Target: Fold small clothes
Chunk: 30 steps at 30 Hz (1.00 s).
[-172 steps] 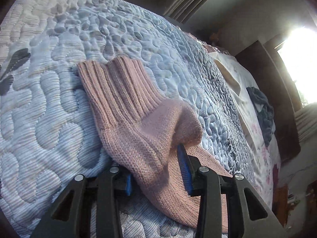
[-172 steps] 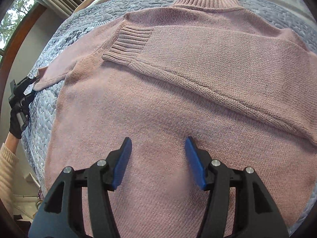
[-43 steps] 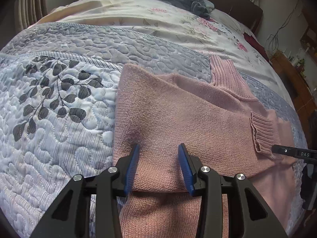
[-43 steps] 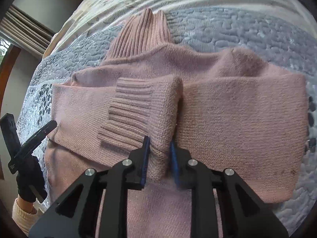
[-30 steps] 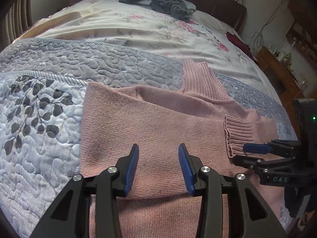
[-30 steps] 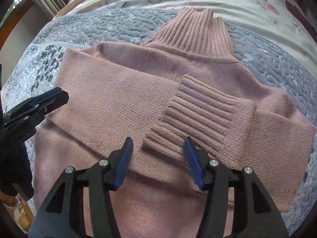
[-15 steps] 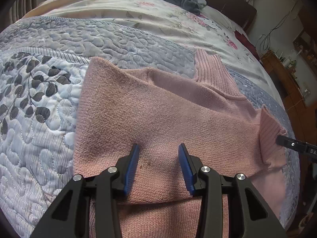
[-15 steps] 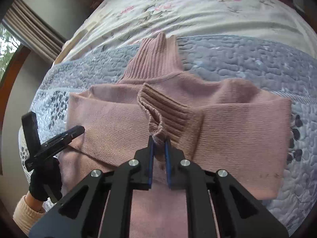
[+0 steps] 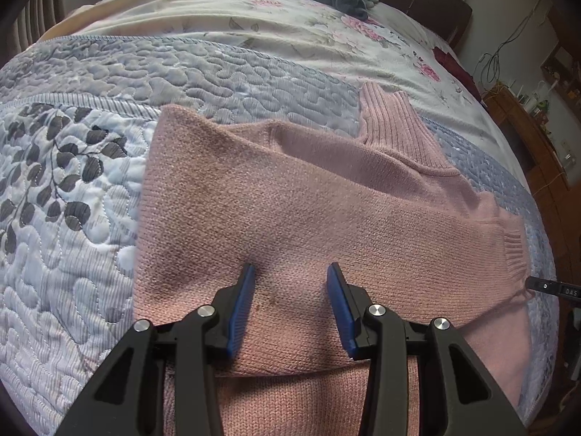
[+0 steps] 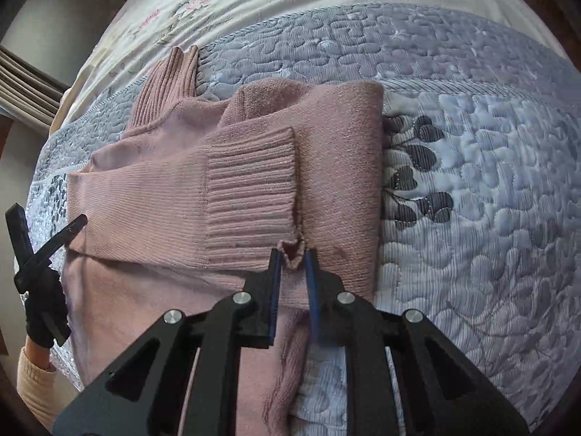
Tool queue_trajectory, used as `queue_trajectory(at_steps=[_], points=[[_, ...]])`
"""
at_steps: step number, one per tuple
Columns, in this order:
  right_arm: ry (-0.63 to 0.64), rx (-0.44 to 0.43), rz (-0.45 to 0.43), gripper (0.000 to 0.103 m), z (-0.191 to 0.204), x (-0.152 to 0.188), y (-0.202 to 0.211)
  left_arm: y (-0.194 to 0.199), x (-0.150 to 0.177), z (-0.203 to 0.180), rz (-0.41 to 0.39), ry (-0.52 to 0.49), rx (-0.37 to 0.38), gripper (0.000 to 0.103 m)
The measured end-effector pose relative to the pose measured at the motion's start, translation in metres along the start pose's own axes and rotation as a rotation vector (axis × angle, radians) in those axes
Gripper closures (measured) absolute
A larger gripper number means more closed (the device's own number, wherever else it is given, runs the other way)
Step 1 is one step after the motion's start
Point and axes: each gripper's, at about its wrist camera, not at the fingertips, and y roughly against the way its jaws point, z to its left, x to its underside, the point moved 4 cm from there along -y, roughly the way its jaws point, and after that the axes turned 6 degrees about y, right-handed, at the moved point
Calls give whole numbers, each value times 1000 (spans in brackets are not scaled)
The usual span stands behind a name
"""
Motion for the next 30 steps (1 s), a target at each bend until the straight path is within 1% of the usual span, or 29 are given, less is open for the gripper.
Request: queue_trajectory(at_steps=[1,4,5,7,9,12,15,20,23,24,25,26,27,28,30], points=[[9,7,-28,88,1,-2,6,5,-2,-3,-13,-5,-5,61],[79,34,-112,88,19,-17,25,15,-10,-17,-42,-10,39,61],[103,29,-122,84,26,-22,27,14,-13,-23,-39,-11,50,60],[127,-4,-110,79,39,-31,20,9,-15,-34,-30,-23,55,58],[126,-17,-81,79,45,-39,5,-2,-14,-43,-9,-46,44,58],[107,-4,-41,78,37,-40,-17,-18,-9,-44,21,-58,25,58],[99,-2,-23,81,28,-33,-31,-25,-5,-40,15,-78,34,58],[91,-30,-31,81,20,-25,-39,-26,-2,-39,7,-113,39,58],[96,-27,-8,81,22,-30,-35,-22,-5,-44,17,-127,19,58],[104,-24,-14,80,25,-33,-31,-18,-9,-47,17,-129,19,58],[117,-33,-34,76,30,-39,-25,-13,-15,-52,4,-136,30,58],[125,-55,-54,69,36,-47,-19,-8,-23,-58,-18,-144,40,58],[124,-82,-73,65,42,-57,-15,-4,-33,-64,-37,-151,49,57],[118,-107,-87,59,49,-70,-14,-3,-44,-72,-51,-158,56,55],[125,-132,-91,59,63,-97,-20,-9,-67,-87,-59,-175,44,51]])
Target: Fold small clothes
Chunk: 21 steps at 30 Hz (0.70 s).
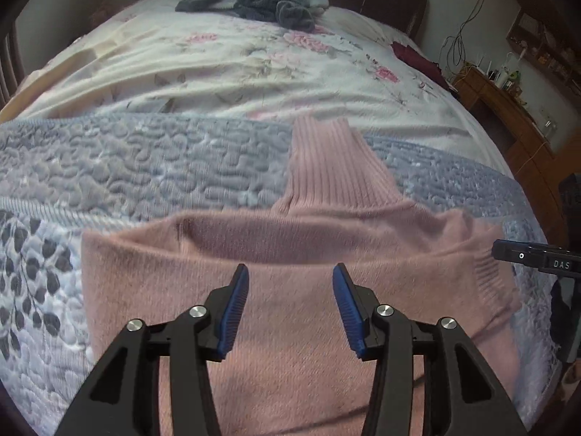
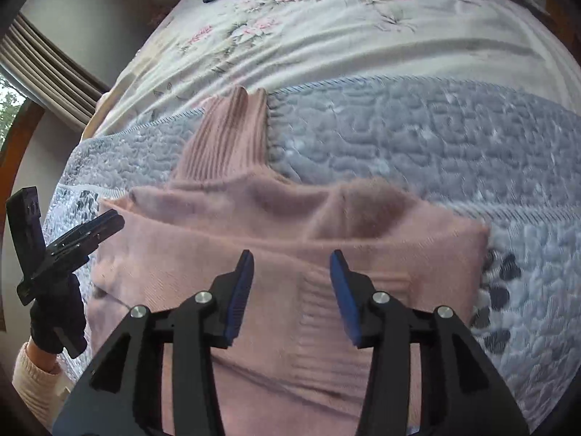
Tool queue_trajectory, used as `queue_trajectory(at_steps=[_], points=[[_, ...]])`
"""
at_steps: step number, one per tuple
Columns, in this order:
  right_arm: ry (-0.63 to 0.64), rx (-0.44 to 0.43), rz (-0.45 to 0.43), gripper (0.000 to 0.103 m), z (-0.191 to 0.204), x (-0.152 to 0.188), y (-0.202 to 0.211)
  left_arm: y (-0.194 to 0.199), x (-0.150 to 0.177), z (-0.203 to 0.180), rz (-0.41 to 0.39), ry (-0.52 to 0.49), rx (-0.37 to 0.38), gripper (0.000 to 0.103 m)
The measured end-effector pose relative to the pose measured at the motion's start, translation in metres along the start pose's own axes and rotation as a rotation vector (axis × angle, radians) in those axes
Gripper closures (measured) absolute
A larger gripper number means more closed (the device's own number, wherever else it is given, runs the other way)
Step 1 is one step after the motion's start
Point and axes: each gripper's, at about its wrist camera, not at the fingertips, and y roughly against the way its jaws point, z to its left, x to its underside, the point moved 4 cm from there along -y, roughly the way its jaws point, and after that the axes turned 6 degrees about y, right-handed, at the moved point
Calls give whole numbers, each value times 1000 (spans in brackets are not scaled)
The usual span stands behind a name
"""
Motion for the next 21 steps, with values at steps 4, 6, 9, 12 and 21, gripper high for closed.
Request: queue_trajectory(at_steps=[4,6,9,12,21], points=[[-24,-48,12,58,6,-53,-36,-38,-40,-12,41,2,0,50],[-37,-69,17,57,7,-74,-55,-57,-56,-13,63,27,29,50],[-67,-95,35,57,3,-94,-85,-87,-68,-10,103,61,26,50],[-88,-105,60,56,-3,-103,-111,-108,-70,-7,121,66,29,50],[-83,-193,35,55,4,-119,-134,-129,-73,-2,120,206,206,52]])
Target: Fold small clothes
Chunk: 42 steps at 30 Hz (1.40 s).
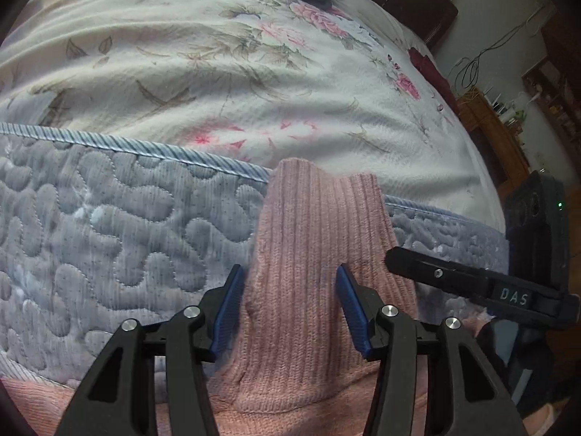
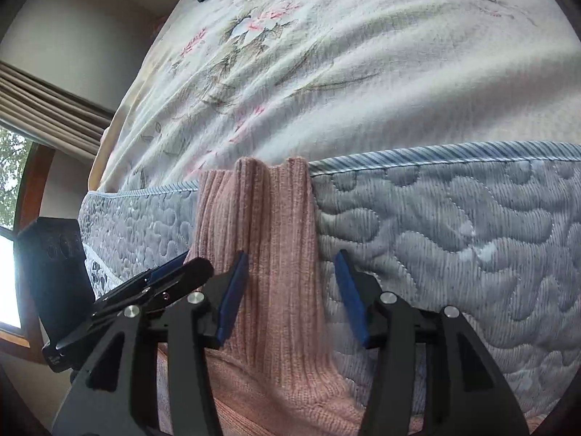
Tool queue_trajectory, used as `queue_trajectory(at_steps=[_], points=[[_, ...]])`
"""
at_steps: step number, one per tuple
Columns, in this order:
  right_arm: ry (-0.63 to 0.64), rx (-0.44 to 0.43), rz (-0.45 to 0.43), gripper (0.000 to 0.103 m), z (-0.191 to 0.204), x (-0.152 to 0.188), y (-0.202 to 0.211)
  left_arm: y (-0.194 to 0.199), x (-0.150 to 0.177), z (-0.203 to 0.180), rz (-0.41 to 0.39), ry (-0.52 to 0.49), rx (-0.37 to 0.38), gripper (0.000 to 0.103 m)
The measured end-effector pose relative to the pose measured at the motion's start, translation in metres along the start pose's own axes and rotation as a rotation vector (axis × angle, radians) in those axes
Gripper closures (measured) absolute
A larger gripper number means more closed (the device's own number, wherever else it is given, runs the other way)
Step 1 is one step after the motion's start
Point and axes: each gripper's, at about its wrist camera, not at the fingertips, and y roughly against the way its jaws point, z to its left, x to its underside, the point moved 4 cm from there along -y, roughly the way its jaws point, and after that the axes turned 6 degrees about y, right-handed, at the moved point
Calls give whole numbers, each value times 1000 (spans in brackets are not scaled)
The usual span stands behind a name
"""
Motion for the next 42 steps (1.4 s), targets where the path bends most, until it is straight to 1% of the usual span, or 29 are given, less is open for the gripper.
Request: queue_trajectory(at_steps=[1,2,3,5,6,9,12,15,19,25,28,32,35,38,40,41,42], points=[[13,-17,8,74,4,1,-2,-1,1,0,2,-1,-7,53],[18,-23,14,95,7,2,-4,-3,2,-1,8,-7,-7,67],[20,-17,8,95,9,3,-3,-3,3,-1,19,-7,5,79],[46,-4,-25,95,13,4,7,3,4,-3,-1,-8,21,81],[57,-1,-43,95,15,5,13,8,4,-5,-18,-17,28,82],[93,-27,-89,95,25,12,38,33,11,-18,-77,-66,74,82],[155,-55,-127,95,41,27,64,63,27,-31,-138,-136,103,82],[233,-56,-151,95,60,49,89,90,49,-40,-179,-201,112,82],[322,-54,-159,94,84,87,113,115,78,-41,-200,-223,127,82],[376,-38,-128,93,97,133,121,136,126,-33,-195,-233,148,79],[369,-46,-101,91,93,153,119,140,150,-23,-173,-221,148,78],[375,-17,-62,88,84,180,117,144,183,-4,-122,-214,143,76],[358,-30,-13,87,74,201,116,153,203,14,-88,-210,128,75],[373,-23,40,86,69,224,117,161,204,33,-62,-155,128,73],[356,-18,52,85,65,231,120,164,196,38,-62,-113,137,72],[336,-25,46,80,64,231,122,165,191,37,-65,-94,148,71],[307,-43,38,77,62,227,124,163,185,36,-64,-76,161,69]])
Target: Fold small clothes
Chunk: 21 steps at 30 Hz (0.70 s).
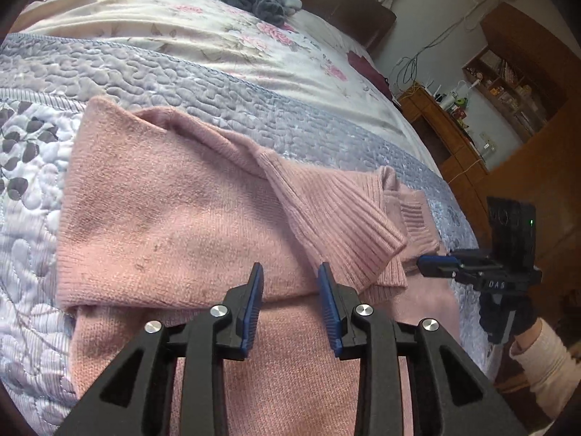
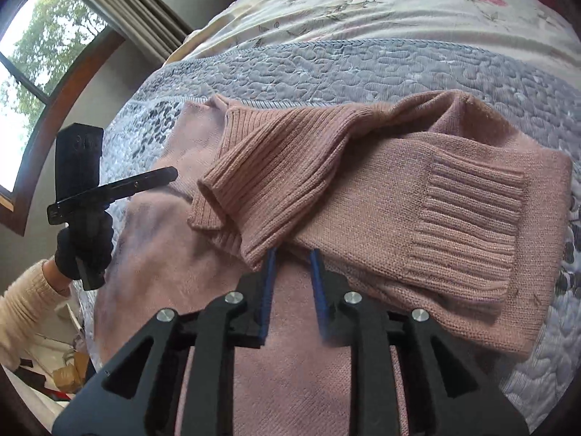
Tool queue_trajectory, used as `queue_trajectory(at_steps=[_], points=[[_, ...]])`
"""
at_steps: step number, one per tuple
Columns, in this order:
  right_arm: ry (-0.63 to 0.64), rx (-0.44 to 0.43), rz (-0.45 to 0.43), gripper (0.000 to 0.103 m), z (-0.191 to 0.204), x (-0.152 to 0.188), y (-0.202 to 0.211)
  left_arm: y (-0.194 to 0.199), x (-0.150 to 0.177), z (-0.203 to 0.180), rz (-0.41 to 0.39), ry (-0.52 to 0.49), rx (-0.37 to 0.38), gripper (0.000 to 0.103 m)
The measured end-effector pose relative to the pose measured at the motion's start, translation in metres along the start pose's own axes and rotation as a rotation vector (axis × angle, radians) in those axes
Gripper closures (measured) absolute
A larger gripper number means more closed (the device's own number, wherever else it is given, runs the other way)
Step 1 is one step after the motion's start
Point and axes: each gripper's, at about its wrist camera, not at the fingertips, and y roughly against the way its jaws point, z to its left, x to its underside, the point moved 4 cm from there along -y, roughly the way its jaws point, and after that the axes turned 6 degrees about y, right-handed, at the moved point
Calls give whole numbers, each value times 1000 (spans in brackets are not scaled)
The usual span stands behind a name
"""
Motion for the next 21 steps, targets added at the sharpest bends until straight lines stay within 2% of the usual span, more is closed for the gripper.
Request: queue_trajectory(at_steps=[2,5,10,11,12,13,14,18,21], points=[[-74,-35,-32,63,-7,-12,4,-11,-11,-3,25,35,11,59],[-168,-82,-54,57,-18,-35,-2,-33,-22,-5,57,67,-10,59],[-300,-121,-22,56,-37,-56,-39,-64,-33,-4,65,109,-14,61],[-307,-125,-19,68,-38,-58,-45,-69,-35,-5,59,110,-26,62],[-306,-125,-17,77,-38,-59,-49,-72,-36,-6,54,116,-26,73],[-300,-112,-10,95,-38,-61,-53,-75,-39,-7,53,121,-31,79],[-297,-87,-7,95,-39,-63,-54,-76,-42,-7,46,119,-36,88],[-248,0,-56,96,-44,-69,-47,-72,-58,-6,-9,46,-85,92],[-212,49,-33,96,-46,-68,-58,-83,-62,5,3,-7,-166,92]])
